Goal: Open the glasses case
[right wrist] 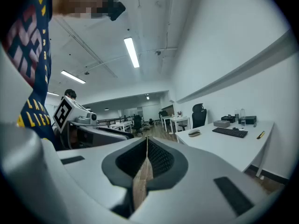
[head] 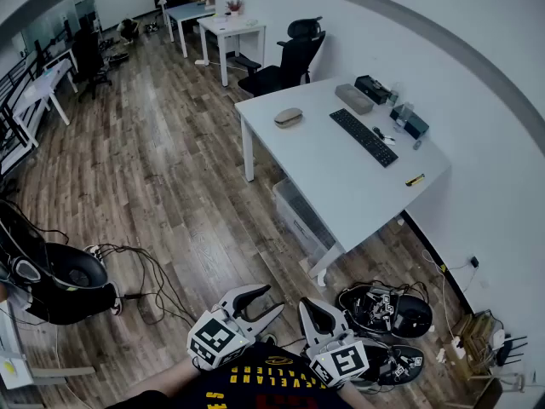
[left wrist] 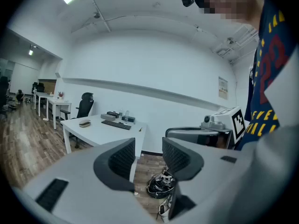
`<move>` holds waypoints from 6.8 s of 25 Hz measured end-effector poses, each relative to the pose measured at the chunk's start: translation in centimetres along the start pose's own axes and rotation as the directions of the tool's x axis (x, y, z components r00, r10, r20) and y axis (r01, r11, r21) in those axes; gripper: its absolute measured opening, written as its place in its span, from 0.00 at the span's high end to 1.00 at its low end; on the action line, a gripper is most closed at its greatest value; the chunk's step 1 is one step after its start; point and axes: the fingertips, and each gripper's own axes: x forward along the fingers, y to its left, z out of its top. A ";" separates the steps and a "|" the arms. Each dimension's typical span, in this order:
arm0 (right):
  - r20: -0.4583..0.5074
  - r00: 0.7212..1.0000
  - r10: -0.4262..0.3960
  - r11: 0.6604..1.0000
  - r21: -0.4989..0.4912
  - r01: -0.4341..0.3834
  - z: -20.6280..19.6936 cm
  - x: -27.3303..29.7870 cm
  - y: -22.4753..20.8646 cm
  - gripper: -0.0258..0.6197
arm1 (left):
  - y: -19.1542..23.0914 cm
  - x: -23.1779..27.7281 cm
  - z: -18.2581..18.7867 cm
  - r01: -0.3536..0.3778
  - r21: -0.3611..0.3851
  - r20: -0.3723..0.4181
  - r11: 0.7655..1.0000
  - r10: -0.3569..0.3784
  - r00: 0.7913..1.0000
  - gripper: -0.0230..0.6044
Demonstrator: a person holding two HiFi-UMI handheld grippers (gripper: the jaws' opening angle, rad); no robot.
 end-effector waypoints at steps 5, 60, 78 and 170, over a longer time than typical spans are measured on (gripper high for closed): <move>0.003 1.000 0.003 1.000 0.001 -0.003 -0.1 0.8 0.5 0.92 | 0.9 -0.6 -0.3 -0.006 -0.005 -0.004 1.000 0.006 1.000 0.66; -0.085 0.972 0.221 0.974 0.057 -0.217 4.9 41.7 -7.9 0.92 | 40.0 4.9 7.4 -0.174 -0.119 0.048 0.978 0.180 0.982 0.66; -0.014 0.981 0.196 0.965 0.180 -0.190 7.0 46.8 -20.2 0.92 | 45.0 15.9 11.7 -0.181 -0.082 -0.028 0.980 0.179 0.983 0.66; -0.342 0.867 -0.363 0.586 0.640 0.498 -7.1 64.8 -54.4 0.79 | 67.9 54.4 6.9 0.532 0.176 -0.618 0.828 -0.328 0.715 0.54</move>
